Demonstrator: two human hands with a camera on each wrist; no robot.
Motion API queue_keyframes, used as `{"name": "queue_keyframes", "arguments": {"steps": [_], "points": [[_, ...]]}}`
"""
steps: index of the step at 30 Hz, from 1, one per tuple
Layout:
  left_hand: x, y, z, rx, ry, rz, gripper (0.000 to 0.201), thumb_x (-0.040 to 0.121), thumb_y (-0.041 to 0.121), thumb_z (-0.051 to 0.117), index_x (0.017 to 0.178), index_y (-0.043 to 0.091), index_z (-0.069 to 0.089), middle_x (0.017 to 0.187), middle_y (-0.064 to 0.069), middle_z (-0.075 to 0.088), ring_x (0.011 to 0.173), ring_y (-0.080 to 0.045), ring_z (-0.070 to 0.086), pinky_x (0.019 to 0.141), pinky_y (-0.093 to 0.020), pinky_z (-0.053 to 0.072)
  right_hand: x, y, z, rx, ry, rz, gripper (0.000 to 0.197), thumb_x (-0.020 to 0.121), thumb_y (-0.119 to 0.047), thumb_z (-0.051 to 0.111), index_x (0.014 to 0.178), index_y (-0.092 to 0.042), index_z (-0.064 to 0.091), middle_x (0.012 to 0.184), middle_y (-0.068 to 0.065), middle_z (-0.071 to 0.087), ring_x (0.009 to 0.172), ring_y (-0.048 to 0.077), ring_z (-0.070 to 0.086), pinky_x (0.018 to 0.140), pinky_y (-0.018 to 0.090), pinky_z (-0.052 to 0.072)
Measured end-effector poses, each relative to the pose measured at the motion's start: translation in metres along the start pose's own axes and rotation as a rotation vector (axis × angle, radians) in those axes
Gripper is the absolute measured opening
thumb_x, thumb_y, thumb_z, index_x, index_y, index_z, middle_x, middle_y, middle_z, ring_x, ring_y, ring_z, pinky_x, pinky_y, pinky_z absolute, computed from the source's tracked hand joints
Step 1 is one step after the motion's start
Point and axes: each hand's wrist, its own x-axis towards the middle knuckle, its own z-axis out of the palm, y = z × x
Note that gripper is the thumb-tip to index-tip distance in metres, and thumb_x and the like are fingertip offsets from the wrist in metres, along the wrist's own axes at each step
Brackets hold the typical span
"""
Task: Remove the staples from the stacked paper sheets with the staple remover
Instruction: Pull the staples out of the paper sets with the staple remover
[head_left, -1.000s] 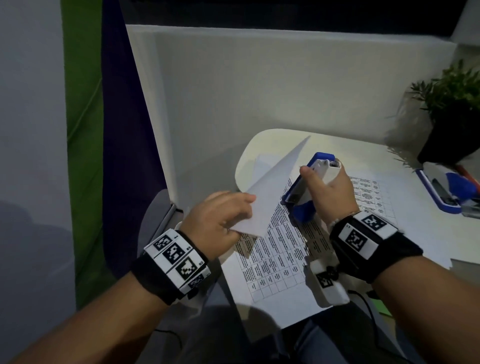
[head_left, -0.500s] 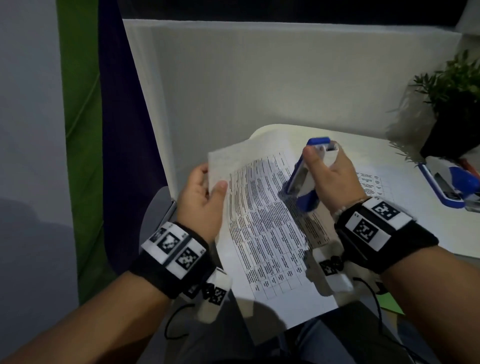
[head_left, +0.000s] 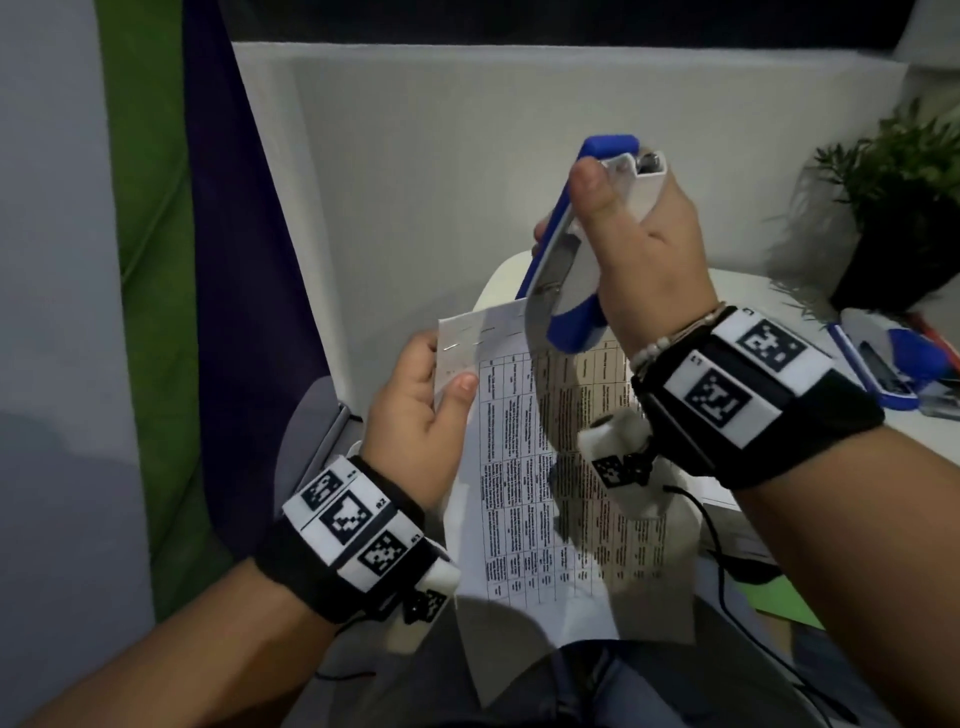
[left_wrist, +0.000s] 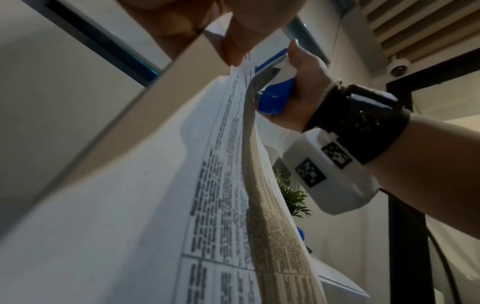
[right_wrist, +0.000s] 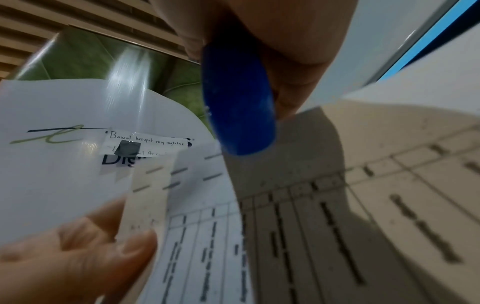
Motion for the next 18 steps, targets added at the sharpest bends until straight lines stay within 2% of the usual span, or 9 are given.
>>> {"name": "queue_keyframes", "arguments": {"steps": [1,2,4,5,7,11,13,16,18], "points": [[-0.001,0.001,0.000,0.019,-0.008,0.016,0.022,0.088,0.023,0.050,0.105,0.037,0.049,0.096,0.016,0.068,0.090,0.001,0.064,0.078,-0.020,0.052,0.000,-0.001,0.001,-0.010,0.000,-0.011,0.019,0.085,-0.047,0.055,0.083,-0.029,0.051,0.081,0.014,0.065,0.078,0.033,0.065,0.078,0.050,0.056],[-0.001,0.002,0.000,0.035,-0.017,0.030,0.020,0.091,0.020,0.051,0.106,0.034,0.048,0.095,0.014,0.068,0.089,0.001,0.063,0.077,-0.018,0.051,-0.001,-0.001,0.003,-0.017,0.004,-0.026,0.019,0.086,-0.046,0.055,0.080,-0.029,0.049,0.072,0.004,0.062,0.070,0.030,0.062,0.074,0.047,0.056],[-0.003,0.006,0.001,0.050,-0.028,0.046,0.021,0.094,0.014,0.051,0.105,0.031,0.048,0.095,0.013,0.067,0.087,0.002,0.063,0.074,-0.012,0.049,0.000,-0.002,0.003,-0.018,0.025,-0.061,0.020,0.087,-0.041,0.053,0.073,-0.028,0.046,0.057,-0.016,0.051,0.055,0.009,0.051,0.062,0.030,0.050],[-0.003,0.007,0.001,0.045,-0.029,0.048,0.022,0.093,0.012,0.051,0.106,0.030,0.048,0.096,0.013,0.066,0.088,0.002,0.062,0.074,-0.010,0.048,0.001,-0.003,0.004,-0.014,0.041,-0.076,0.021,0.087,-0.039,0.052,0.071,-0.028,0.044,0.052,-0.019,0.047,0.051,0.001,0.045,0.058,0.020,0.043],[-0.002,0.007,0.001,0.046,-0.029,0.046,0.020,0.094,0.012,0.051,0.109,0.024,0.049,0.099,0.013,0.066,0.089,0.003,0.062,0.076,-0.010,0.047,0.002,-0.003,0.005,-0.009,0.060,-0.099,0.024,0.088,-0.036,0.051,0.069,-0.027,0.042,0.048,-0.021,0.044,0.048,-0.005,0.040,0.055,0.009,0.035],[-0.001,0.008,0.000,0.068,-0.025,0.031,0.021,0.093,0.014,0.051,0.111,0.025,0.048,0.096,0.015,0.066,0.087,0.004,0.062,0.074,-0.010,0.048,0.003,-0.005,0.007,-0.028,0.055,-0.106,0.024,0.089,-0.037,0.052,0.068,-0.028,0.042,0.050,-0.021,0.043,0.050,-0.004,0.042,0.057,0.008,0.034],[-0.002,0.009,-0.001,0.066,-0.022,0.031,0.022,0.092,0.019,0.051,0.110,0.031,0.048,0.096,0.015,0.067,0.088,0.003,0.064,0.077,-0.018,0.053,0.004,-0.007,0.008,-0.043,0.046,-0.122,0.023,0.087,-0.038,0.052,0.069,-0.029,0.042,0.051,-0.020,0.043,0.051,-0.004,0.042,0.057,0.009,0.034],[-0.002,0.019,-0.004,0.153,0.039,0.099,0.036,0.083,0.023,0.062,0.108,0.042,0.045,0.101,0.021,0.064,0.093,0.001,0.063,0.079,-0.028,0.056,0.002,-0.009,0.011,-0.047,0.034,-0.160,0.023,0.085,-0.045,0.054,0.070,-0.030,0.044,0.052,-0.020,0.046,0.052,-0.003,0.045,0.058,0.012,0.035],[0.001,0.029,-0.007,0.279,0.058,0.178,0.054,0.072,0.039,0.070,0.120,0.035,0.044,0.115,0.019,0.058,0.107,-0.002,0.056,0.090,-0.029,0.050,-0.002,-0.011,0.015,-0.051,0.018,-0.184,0.021,0.083,-0.049,0.053,0.072,-0.031,0.046,0.054,-0.019,0.047,0.053,-0.003,0.047,0.059,0.012,0.037]]}}
